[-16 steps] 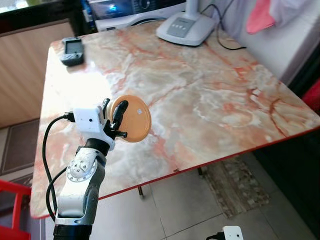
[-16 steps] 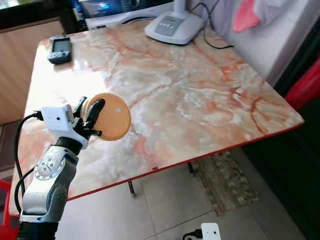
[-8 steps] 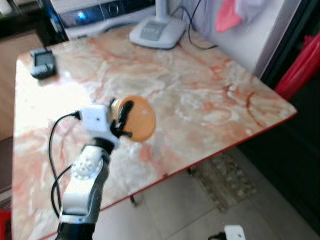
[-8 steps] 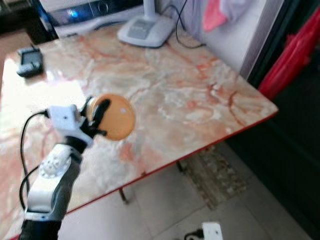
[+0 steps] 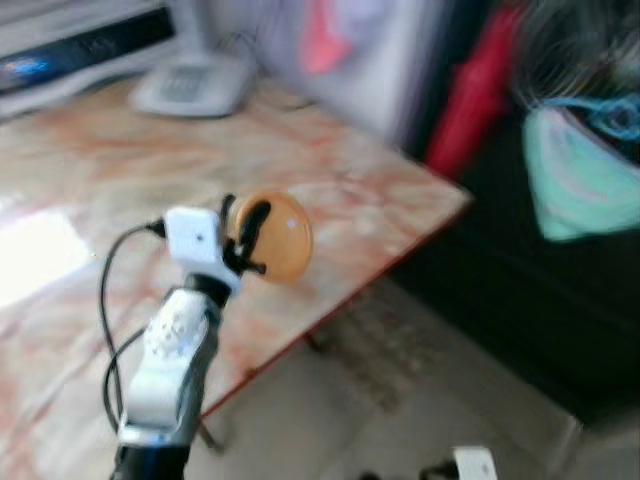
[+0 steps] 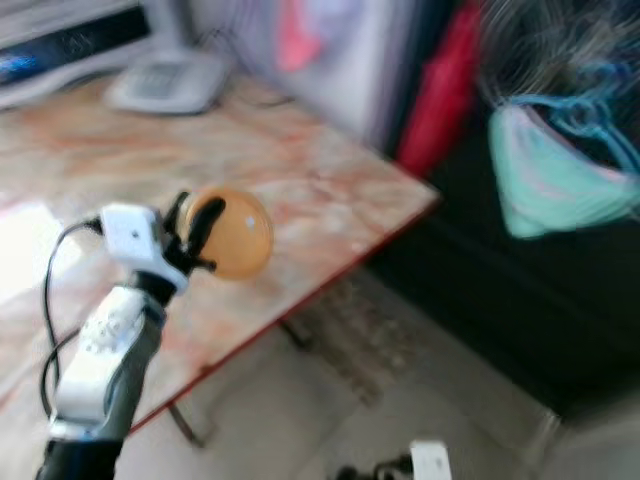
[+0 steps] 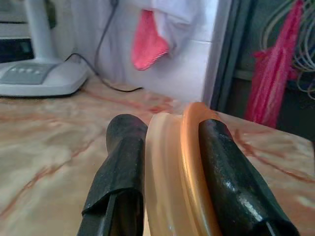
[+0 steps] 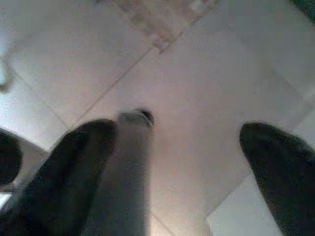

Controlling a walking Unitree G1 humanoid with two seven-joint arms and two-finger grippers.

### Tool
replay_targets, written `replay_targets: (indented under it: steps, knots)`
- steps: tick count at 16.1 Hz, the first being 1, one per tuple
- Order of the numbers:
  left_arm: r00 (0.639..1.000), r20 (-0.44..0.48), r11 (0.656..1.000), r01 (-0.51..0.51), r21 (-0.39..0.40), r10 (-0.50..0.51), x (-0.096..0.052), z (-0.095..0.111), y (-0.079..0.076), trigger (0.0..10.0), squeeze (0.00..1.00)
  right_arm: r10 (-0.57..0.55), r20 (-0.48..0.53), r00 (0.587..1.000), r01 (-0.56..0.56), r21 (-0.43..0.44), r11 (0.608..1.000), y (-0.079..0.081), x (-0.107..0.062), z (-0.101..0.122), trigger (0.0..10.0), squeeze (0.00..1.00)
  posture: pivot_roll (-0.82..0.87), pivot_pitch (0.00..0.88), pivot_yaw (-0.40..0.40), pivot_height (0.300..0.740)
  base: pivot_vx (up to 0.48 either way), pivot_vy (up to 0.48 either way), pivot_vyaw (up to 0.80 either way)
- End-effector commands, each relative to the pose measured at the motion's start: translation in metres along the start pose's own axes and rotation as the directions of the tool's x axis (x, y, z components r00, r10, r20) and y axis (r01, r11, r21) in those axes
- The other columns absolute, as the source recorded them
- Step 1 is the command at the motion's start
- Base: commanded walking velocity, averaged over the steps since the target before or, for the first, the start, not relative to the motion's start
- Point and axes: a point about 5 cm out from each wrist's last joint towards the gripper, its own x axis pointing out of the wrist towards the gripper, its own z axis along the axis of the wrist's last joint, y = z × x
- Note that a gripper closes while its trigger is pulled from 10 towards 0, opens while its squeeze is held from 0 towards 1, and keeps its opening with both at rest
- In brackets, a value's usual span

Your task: Restocking fridge

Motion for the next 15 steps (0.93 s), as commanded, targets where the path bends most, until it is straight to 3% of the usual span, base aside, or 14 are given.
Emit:
replay_targets:
  steps: [1,15]
  knots:
    - [1.0,0.017,1.0,0.003,0.011,-0.003,-0.0001,0.0028,-0.0003,10.0,0.0,0.034,-0.058,0.998,-0.033,0.012,0.999,0.0112,-0.0026,-0.0141,10.0,0.0,0.06,0.143,0.071,0.74,0.0,0.0,-0.8]
    - [1.0,0.017,1.0,0.008,-0.004,-0.008,0.0003,0.0011,-0.0018,10.0,0.0,0.054,-0.069,0.996,-0.054,-0.002,0.999,0.0105,-0.0028,-0.0147,10.0,0.0,0.06,0.147,0.065,0.74,0.0,0.0,-0.8]
